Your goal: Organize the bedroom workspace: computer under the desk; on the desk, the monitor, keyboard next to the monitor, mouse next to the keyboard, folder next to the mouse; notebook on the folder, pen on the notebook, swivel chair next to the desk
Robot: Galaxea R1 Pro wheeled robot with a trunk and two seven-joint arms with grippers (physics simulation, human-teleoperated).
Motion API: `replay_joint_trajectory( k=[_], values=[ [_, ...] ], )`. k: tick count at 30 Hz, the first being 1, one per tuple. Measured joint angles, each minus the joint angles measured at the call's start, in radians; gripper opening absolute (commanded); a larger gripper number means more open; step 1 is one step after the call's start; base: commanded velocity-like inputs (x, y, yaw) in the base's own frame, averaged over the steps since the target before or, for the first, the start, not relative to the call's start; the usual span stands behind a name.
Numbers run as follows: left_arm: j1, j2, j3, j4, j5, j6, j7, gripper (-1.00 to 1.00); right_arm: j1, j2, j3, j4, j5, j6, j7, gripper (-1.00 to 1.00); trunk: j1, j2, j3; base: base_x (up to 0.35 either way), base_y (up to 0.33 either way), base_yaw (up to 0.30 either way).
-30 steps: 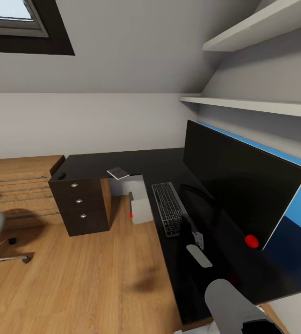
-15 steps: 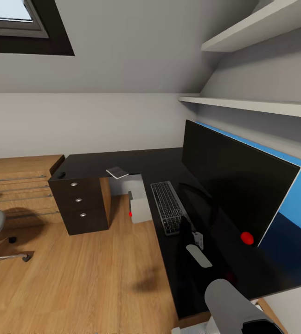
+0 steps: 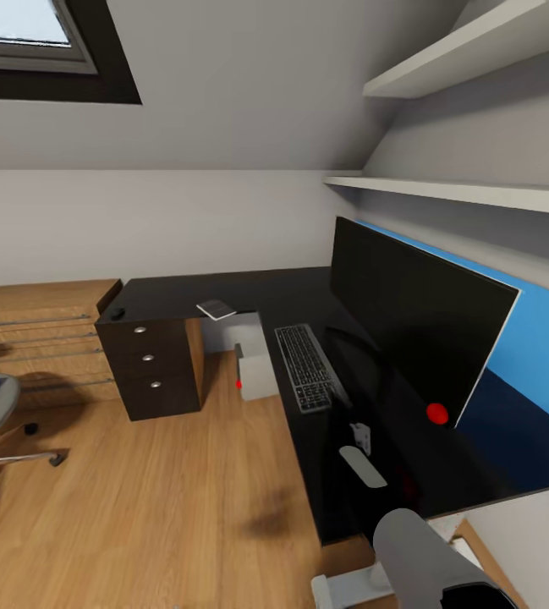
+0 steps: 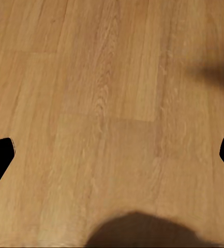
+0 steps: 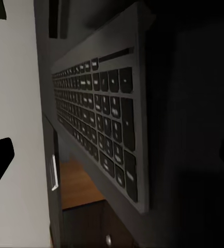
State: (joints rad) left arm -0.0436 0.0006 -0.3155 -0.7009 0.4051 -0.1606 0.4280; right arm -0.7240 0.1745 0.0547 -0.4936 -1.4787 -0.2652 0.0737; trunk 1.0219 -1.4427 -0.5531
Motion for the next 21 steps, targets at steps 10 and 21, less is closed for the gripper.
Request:
replay_joint_trajectory(
  k=[10,21],
  values=[
    [0.000,0.000,0.001,0.000,0.000,0.000,0.000,1.00,0.001,0.000,0.000,0.000,0.000,-0.001,0.000,1.00,0.000,0.000,0.000,-0.325,0.000,0.000],
    [0.000,0.000,0.001,0.001,0.000,0.002,0.000,1.00,0.000,0.000,0.000,0.003,-0.002,0.001,-0.001,1.00,0.000,0.000,0.000,-0.334,0.000,0.000]
  ],
)
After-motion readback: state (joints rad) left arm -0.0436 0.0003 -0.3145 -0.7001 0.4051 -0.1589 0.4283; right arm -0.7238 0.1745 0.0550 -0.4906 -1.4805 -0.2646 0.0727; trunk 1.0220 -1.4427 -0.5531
